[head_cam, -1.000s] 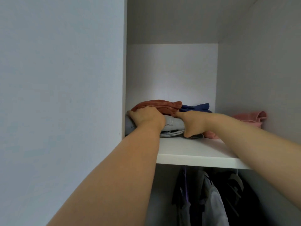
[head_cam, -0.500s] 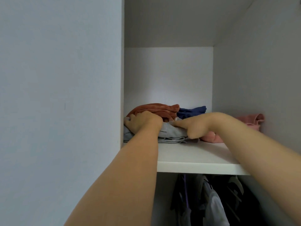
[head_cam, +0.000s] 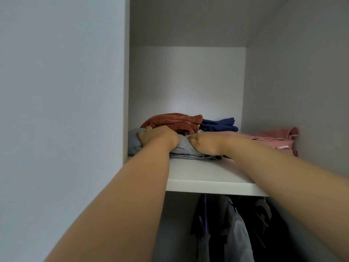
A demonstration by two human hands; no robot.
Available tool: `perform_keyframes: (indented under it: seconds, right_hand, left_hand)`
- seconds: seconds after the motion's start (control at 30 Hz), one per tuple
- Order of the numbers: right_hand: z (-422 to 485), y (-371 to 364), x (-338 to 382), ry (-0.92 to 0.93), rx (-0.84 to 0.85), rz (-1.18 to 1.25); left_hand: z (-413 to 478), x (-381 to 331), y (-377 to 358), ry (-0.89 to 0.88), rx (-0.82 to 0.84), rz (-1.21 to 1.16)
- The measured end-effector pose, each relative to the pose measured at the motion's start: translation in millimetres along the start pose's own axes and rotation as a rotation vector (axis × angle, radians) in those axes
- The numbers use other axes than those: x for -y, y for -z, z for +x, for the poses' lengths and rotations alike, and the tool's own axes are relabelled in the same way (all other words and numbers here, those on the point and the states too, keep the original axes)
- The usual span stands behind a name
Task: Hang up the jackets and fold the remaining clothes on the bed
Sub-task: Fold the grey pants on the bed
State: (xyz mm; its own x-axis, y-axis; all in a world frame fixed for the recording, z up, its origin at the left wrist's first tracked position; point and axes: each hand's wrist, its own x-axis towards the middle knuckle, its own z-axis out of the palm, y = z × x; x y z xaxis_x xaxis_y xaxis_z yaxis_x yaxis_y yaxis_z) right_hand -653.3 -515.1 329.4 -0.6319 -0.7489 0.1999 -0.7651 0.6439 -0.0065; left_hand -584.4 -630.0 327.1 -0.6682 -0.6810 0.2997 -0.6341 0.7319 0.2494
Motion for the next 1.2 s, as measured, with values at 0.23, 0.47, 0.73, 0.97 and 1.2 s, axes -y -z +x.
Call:
perform_keyframes:
  seconds: [0.23,0.47,0.73,0.97,1.2]
  right_hand:
    - [-26,1,-7,-0.078,-0.169,0.053]
    - [-105,-5,16,-0.297,-0.351,0.057]
    - [-215,-39,64,-0.623,-0.529,0.023]
    - [-362,-39,102,-0.974,-0.557,-0.062]
    - [-490,-45,115,-1.229,-0.622,-0.177]
  left_hand:
    - [-13,-2,4,-0.093,-0.078,-0.241]
    - [-64,18,-1,-0.419,-0.11,-0.281]
    - [-166,49,-20,-0.961,-0.148,-0.238]
    - [-263,34,-43,-1.264,0.118,-0.457]
    - [-375,-18,-50,-1.458,0.412,-0.657]
